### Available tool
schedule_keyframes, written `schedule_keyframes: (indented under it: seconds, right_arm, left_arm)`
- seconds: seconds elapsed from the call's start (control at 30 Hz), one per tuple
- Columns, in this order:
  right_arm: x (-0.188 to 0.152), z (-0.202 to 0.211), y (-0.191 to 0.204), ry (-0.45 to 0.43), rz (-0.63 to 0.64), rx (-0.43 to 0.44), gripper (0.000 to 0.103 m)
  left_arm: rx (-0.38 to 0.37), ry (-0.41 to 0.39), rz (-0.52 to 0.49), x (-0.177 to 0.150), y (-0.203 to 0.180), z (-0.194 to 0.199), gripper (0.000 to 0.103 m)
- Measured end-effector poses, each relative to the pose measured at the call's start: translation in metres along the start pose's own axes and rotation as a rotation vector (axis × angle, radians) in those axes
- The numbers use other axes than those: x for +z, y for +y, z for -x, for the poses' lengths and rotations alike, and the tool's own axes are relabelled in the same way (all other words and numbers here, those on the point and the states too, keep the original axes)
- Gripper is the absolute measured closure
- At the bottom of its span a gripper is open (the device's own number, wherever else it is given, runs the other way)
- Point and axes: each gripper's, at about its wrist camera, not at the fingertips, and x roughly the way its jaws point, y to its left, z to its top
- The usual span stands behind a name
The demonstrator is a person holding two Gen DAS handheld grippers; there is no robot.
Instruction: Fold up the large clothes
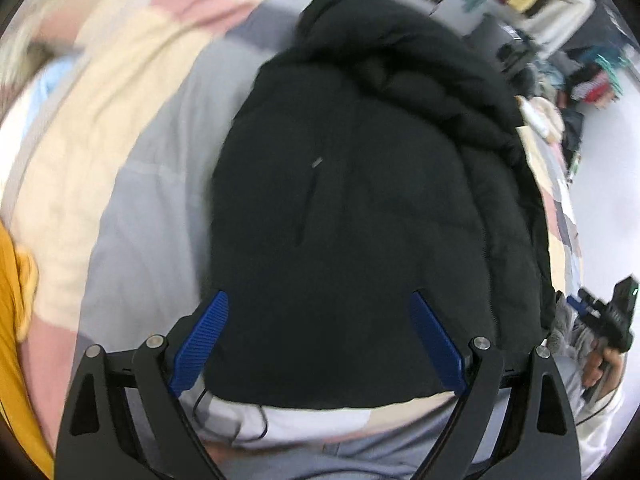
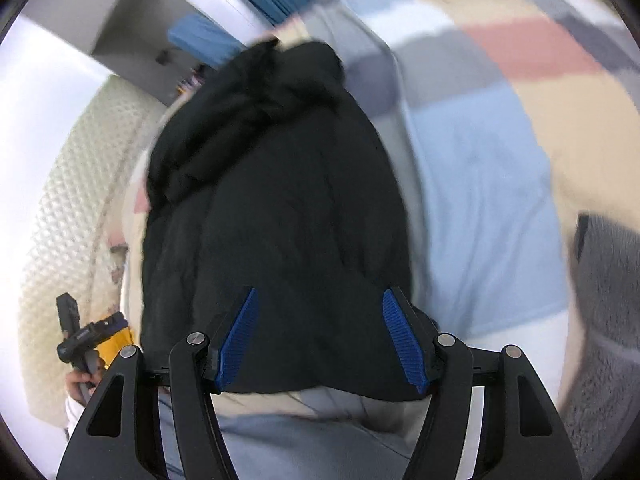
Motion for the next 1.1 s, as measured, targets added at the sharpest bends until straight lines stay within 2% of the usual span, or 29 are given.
schedule_keyframes:
  seconds: [0.2,0.27,0.33,0.47,0.53,0.63,0.73,0.83,0.93,1.1]
  right_arm:
    - [0.001,-0.033,-0.023,0.171,-0.112,-0.025,0.04]
    - [0.003,-0.042,-0.027,0.212,-0.119,-0.037,0.037]
    - [0.005,-0.049,-0.026,0.243,-0.118,-0.041,0.029]
    - [0.012,-0.067,-0.024,0.314,-0.105,-0.044,0.022]
    - [0.016,-0.075,-0.025,0.344,-0.102,-0.03,0.02]
    - [0.019,-0.08,-0.021,0.352,-0.099,-0.004,0.02]
    - [0.019,-0.078,-0.009,0.333,-0.041,0.06,0.02]
    - [0.019,-0.077,-0.007,0.329,-0.037,0.087,0.02]
    - [0.019,-0.081,-0.019,0.34,-0.118,0.007,0.02]
    - [0.019,-0.087,-0.026,0.391,-0.16,-0.091,0.022]
  left_arm:
    - [0.064,0.135,0.094,-0.007,0.029,-0.03,0.011]
    - [0.08,0.163,0.112,-0.012,0.039,-0.041,0.011]
    - [0.038,0.199,0.166,-0.017,0.049,-0.052,0.011]
    - [0.004,0.191,0.149,-0.018,0.047,-0.057,0.012]
    - [-0.03,0.183,0.113,-0.021,0.038,-0.058,0.018]
    - [-0.075,0.164,0.078,-0.026,0.03,-0.056,0.027]
    - [-0.138,0.116,0.049,-0.031,0.023,-0.047,0.027]
    - [-0.105,0.108,0.029,-0.032,0.019,-0.046,0.027]
    - [-0.041,0.144,0.035,-0.026,0.021,-0.057,0.027]
    - [-0.015,0.169,0.094,-0.019,0.032,-0.064,0.024]
